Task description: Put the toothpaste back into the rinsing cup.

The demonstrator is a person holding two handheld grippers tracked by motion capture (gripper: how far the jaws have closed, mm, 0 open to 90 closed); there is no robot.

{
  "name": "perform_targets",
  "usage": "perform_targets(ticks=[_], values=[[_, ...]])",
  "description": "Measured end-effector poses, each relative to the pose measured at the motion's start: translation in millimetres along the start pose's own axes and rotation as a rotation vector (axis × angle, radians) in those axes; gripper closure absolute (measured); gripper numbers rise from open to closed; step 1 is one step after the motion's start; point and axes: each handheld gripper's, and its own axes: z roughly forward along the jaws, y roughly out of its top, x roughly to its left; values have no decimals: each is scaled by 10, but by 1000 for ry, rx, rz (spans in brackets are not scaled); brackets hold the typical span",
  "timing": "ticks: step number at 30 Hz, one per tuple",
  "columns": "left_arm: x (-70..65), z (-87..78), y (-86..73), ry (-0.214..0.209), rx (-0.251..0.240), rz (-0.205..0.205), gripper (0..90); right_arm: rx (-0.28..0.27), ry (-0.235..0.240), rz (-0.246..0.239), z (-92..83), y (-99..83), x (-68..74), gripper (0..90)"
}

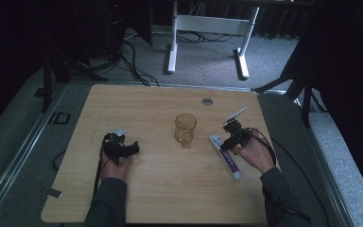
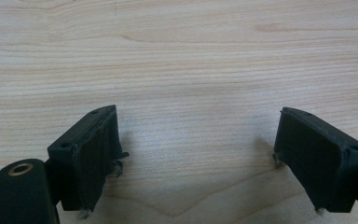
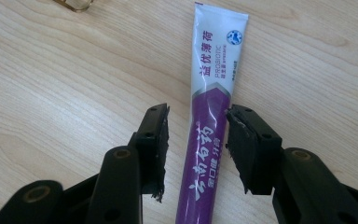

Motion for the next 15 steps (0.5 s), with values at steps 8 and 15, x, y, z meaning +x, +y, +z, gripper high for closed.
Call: perform_targets(ticks=[8,15], values=[[0,0,0,0,0,0,142,23,-1,0,42,12,-5,578],[0,0,0,0,0,0,142,36,-3,0,68,16,-13,578]])
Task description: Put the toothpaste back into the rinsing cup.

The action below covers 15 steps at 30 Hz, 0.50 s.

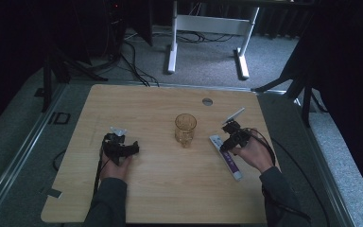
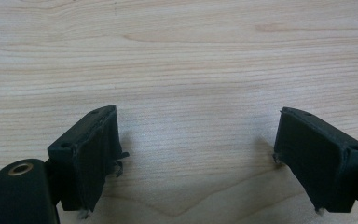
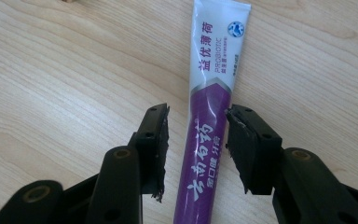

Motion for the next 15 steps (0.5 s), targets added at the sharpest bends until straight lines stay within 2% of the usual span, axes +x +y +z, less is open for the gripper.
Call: perform_targets(ticks=[15], values=[[0,0,0,0,0,0,142,30,3,4,74,11,-41,578]])
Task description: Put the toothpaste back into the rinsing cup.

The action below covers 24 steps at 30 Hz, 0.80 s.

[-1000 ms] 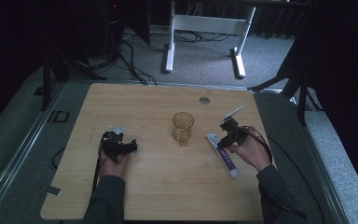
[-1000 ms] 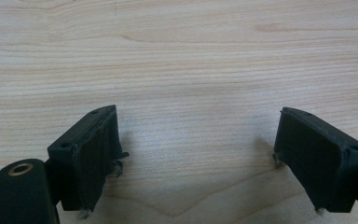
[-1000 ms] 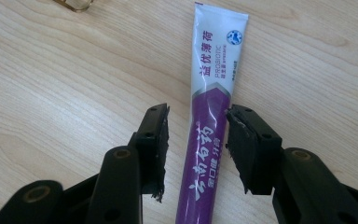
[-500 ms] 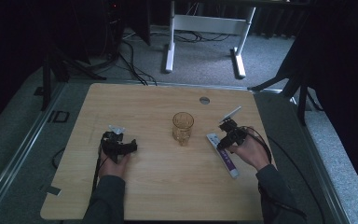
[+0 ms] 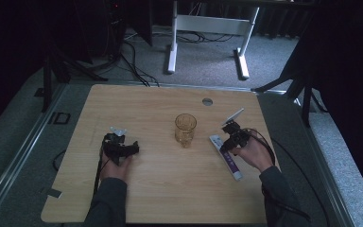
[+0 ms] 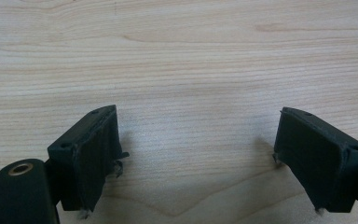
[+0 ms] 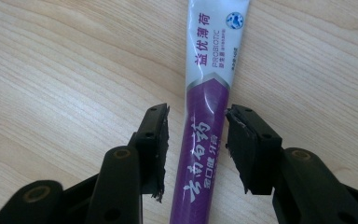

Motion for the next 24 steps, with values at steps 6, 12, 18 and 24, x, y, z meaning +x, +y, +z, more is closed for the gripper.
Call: perform_targets(ticks=[6,12,18,24], values=[[0,0,0,0,0,0,142,17,2,2,26,10,-11,578],[0,0,0,0,0,0,142,35,2,4,66,12,-18,576],[0,0,0,0,0,0,142,47,2,7,98,7,-23,574],[0,0,0,0,0,0,141,60,5,6,123,11,-23,574]])
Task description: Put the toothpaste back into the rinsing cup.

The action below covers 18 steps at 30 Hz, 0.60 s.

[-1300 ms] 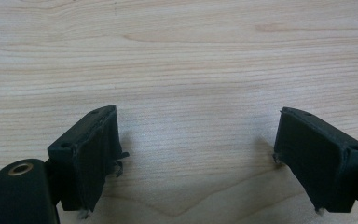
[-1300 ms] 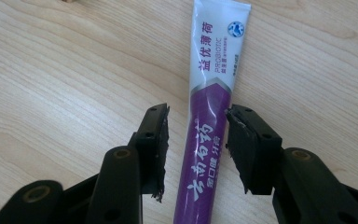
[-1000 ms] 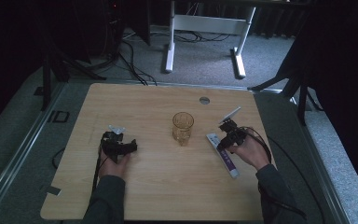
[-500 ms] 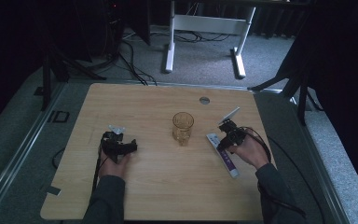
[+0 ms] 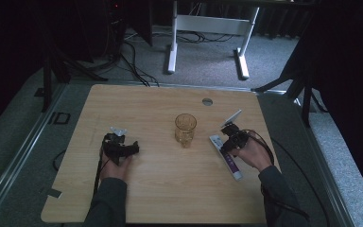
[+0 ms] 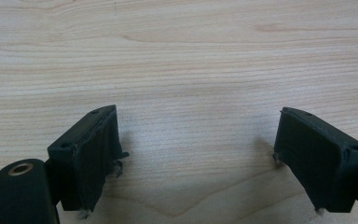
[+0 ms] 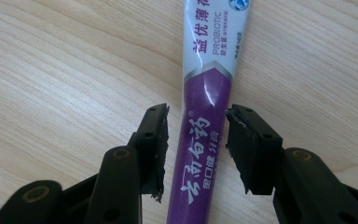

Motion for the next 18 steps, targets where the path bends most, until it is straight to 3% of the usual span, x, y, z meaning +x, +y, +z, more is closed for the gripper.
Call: perform_targets(ticks=[18], values=[[0,0,0,0,0,0,142,40,-1,5,105,3,-20,577]])
